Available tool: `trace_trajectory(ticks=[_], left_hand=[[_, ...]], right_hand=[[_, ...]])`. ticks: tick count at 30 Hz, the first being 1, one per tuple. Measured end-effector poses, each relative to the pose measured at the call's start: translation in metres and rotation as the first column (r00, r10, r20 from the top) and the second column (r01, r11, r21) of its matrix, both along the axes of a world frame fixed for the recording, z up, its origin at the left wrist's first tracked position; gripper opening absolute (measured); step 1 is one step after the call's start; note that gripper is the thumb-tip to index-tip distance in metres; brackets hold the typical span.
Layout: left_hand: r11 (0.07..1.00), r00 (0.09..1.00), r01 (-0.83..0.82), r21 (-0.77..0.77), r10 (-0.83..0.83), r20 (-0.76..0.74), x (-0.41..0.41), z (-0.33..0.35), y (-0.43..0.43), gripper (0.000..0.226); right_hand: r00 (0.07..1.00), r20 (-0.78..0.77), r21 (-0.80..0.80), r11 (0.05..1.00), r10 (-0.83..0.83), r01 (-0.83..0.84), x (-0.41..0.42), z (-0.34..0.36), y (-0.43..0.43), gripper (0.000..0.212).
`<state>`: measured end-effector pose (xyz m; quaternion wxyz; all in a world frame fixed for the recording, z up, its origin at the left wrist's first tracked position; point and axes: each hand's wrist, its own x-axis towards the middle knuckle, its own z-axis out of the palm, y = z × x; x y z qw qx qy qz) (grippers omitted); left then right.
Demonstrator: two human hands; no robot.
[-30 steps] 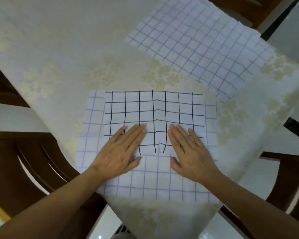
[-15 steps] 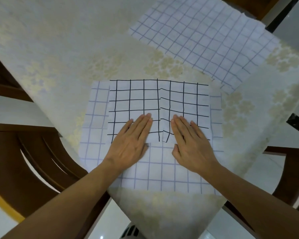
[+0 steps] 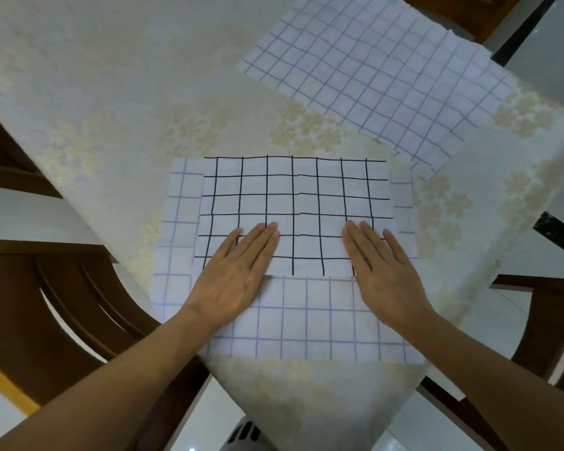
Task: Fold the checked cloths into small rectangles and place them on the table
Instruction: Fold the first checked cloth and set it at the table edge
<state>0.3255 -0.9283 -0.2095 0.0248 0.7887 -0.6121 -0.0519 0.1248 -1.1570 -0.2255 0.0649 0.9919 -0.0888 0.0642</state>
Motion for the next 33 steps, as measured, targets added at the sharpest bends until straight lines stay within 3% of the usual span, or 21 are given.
trace_trajectory(ticks=[6,13,19,29,33], left_hand=[[0.998,0.996,-0.051,0.032,0.053,-0.065,-0.012,0.012,0.001,0.072],[0.986,0.979,-0.164,-0.007,0.162,-0.127,0.022,0.014,-0.047,0.062],[0.979,0.97,-0.194,0.066,0.201,-0.138,0.049,-0.007,-0.089,0.06],[0.95,0.95,-0.304,0.066,0.308,-0.061,0.092,-0.011,-0.066,0.066],[0.988,0.987,-0.152,0.029,0.154,-0.048,0.049,0.002,-0.055,0.068]], right_hand=[[0.993,-0.116,0.165,0.986,0.004,0.016,-0.012,0.012,0.004,0.075],[0.976,-0.092,0.345,0.913,-0.198,0.218,0.05,0.018,0.004,0.065],[0.926,-0.151,0.346,0.859,-0.345,0.377,0.107,0.002,-0.012,0.067],[0.841,-0.184,0.252,0.802,-0.509,0.541,0.076,-0.004,-0.052,0.072],[0.888,-0.152,0.305,0.834,-0.434,0.46,0.079,0.007,-0.005,0.076]])
